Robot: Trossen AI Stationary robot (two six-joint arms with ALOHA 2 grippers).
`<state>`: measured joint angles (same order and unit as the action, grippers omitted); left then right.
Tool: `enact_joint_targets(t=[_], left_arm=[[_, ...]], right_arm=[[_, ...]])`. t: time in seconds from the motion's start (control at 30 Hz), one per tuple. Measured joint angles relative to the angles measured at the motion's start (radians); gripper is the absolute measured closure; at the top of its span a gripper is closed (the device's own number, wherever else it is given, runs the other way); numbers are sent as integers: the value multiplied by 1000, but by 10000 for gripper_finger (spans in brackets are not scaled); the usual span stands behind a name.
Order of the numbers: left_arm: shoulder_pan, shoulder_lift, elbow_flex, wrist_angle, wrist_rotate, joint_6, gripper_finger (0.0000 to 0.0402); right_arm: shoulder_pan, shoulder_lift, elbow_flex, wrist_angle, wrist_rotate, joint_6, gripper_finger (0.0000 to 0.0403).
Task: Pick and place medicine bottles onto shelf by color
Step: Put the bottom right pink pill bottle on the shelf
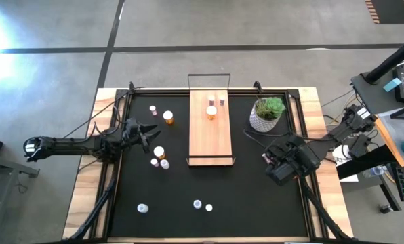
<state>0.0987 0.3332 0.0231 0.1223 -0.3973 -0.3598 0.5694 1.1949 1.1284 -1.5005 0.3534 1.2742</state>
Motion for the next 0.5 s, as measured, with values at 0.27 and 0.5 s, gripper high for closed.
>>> enact_joint_targets(t=[0.27,0.5], left_arm=[[0,0,0,0,0,0,228],[0,0,0,0,0,0,228]], right_arm=[[9,-9,-137,173,-17,66,25],[-28,-30,-254,301,-107,89,25]])
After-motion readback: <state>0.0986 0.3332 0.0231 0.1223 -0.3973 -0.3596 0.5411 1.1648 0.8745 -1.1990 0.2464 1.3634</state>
